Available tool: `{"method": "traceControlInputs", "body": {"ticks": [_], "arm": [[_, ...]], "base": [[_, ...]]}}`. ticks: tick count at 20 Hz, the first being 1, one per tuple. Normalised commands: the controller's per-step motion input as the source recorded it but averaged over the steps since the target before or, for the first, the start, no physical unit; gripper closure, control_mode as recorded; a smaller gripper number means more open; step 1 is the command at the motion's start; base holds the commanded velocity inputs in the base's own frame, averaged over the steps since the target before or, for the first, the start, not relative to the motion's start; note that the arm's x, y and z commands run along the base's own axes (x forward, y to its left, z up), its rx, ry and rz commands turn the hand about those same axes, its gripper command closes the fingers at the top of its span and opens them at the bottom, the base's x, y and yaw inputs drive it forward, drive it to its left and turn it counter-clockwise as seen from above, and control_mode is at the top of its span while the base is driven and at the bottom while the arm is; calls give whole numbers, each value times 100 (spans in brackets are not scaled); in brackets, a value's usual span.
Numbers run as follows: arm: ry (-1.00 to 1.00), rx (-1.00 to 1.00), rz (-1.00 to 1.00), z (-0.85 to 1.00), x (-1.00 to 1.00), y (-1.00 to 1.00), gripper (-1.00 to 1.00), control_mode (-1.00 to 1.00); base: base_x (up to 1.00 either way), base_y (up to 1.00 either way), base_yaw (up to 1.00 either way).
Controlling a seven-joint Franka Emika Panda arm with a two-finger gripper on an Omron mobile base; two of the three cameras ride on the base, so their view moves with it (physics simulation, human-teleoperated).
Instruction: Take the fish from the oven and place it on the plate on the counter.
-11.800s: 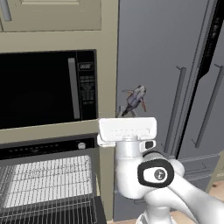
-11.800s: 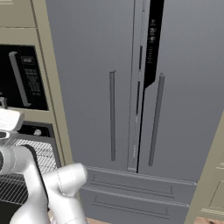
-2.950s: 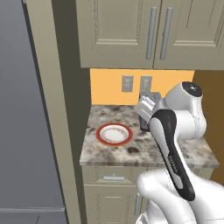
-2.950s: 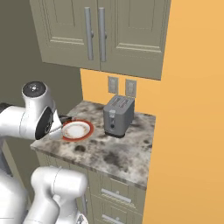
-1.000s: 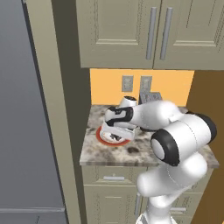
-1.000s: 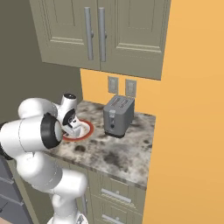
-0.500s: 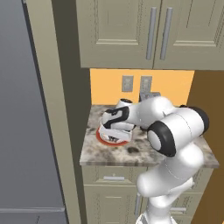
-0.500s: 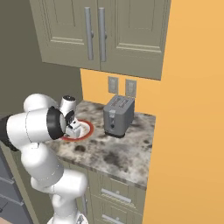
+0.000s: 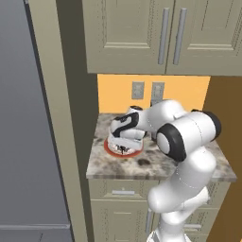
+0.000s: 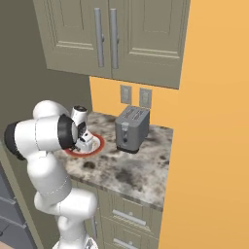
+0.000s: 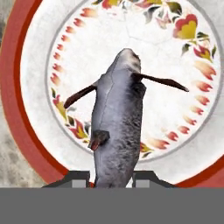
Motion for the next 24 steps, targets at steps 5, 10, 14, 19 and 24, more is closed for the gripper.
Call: {"method": "traceControlInputs", "body": {"ticks": [5, 10, 14, 19, 24], "arm": [[0, 0, 4, -7, 10, -36, -100, -100], [-13, 0, 0, 12, -25, 0, -100, -100], [-32, -1, 0, 34, -69, 0, -100, -100], [-37, 0, 0, 35, -64, 0, -100, -100], [-36, -9, 0, 89, -79, 0, -100, -100]], "base": [[0, 0, 0], [0, 0, 0], [0, 0, 0], [0, 0, 0], [0, 0, 0]]}}
